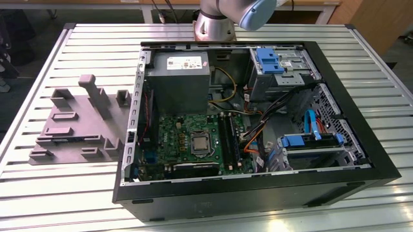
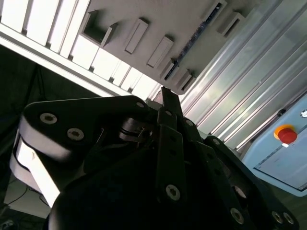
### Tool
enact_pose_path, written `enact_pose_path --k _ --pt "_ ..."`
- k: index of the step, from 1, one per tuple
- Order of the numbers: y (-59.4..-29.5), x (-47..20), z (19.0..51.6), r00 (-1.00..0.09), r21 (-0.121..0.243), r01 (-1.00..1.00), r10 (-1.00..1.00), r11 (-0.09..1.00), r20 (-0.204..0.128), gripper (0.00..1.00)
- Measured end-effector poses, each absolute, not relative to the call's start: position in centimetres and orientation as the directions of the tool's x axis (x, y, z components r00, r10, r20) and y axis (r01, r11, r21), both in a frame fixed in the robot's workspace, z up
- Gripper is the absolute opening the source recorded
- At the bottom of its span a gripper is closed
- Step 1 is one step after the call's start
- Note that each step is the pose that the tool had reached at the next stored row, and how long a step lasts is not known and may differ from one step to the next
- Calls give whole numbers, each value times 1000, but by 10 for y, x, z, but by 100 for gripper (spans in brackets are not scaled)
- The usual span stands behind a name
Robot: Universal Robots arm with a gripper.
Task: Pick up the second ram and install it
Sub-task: 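Pick up the second ram and move it above second insertion slot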
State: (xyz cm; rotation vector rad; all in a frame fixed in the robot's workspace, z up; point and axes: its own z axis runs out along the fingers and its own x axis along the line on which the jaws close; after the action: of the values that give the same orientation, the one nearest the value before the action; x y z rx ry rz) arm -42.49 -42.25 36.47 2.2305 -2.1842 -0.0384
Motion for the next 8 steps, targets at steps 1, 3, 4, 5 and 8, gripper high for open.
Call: enact_pose_path --k 1,3,4,5,8 --pt "-423 -425 364 19 31 -999 -1000 -19 -4 11" --pt "-423 -425 361 12 31 -999 -1000 -12 -4 11" --pt "-423 -425 360 5 31 -1000 -1000 -5 -4 11" --pt "-423 -425 359 -3 29 -1000 -1000 3 -4 11" --pt "-424 -425 355 -24 24 -999 -1000 24 -4 11"
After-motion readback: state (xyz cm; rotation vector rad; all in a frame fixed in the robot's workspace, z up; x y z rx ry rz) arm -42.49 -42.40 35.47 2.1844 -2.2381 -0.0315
